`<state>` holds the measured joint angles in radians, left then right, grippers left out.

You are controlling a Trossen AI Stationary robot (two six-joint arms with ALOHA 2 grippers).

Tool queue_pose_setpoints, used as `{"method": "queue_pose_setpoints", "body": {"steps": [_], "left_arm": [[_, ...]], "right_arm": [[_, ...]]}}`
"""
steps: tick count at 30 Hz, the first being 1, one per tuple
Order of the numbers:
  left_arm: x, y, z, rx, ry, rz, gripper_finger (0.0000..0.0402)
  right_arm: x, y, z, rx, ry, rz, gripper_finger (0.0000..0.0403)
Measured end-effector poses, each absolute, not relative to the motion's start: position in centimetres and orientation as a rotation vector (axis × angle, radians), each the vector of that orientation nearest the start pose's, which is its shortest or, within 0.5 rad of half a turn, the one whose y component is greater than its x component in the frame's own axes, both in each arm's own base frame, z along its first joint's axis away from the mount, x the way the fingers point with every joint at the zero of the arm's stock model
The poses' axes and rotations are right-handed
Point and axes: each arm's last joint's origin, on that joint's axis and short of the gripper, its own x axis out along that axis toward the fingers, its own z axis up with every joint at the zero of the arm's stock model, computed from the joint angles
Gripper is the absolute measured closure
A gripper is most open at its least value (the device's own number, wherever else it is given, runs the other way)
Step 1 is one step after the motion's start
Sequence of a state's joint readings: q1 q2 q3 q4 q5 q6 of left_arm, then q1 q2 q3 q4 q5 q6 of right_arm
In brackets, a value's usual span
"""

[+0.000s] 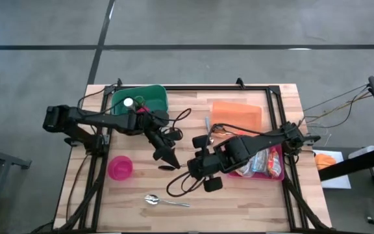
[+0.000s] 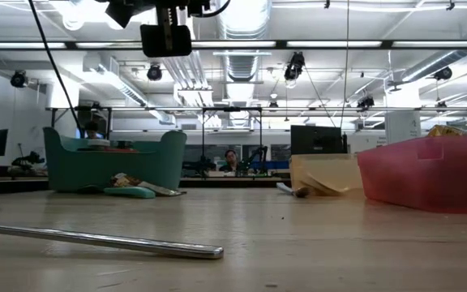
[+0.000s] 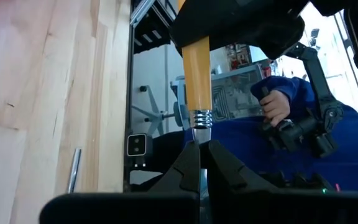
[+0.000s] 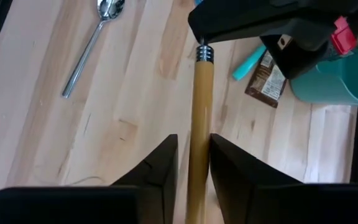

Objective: Pick & Place Food Item
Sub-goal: Put the orange spoon into the orange bin

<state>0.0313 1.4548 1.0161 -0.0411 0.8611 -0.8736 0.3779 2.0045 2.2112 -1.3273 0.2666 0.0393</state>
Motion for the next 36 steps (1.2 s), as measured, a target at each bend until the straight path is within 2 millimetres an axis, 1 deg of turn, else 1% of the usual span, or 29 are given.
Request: {"method": "queue_pose_setpoints", "body": {"steps": [13,19,22,26,32,34,36], "left_arm": [[31.42,-1.14,27.65,-1.033,0.783,-0.575,0.0401],[31.44,-1.1,27.68,-1.032,0.78,-0.578,0.0401],[31.44,-1.07,27.68,-1.032,0.779,-0.577,0.0401],[31.45,-1.03,27.67,-1.039,0.78,-0.569,0.0401],[31.47,-0.99,27.71,-1.044,0.777,-0.565,0.04],[31.49,-0.91,27.74,-1.043,0.772,-0.565,0.0391],[31.56,-0.9,27.99,-1.033,0.763,-0.57,0.0372]], "right_arm": [[37.52,13.87,36.53,-0.316,1.069,0.077,0.0321],[37.59,13.85,36.48,-0.358,1.066,0.094,0.0322],[37.62,13.85,36.45,-0.363,1.065,0.094,0.0334],[37.63,13.76,36.45,-0.38,1.064,0.079,0.0377],[37.67,13.64,36.43,-0.361,1.067,0.065,0.0378],[37.72,13.44,36.42,-0.337,1.07,0.049,0.0378],[37.73,13.31,36.4,-0.315,1.075,0.039,0.0378]]}}
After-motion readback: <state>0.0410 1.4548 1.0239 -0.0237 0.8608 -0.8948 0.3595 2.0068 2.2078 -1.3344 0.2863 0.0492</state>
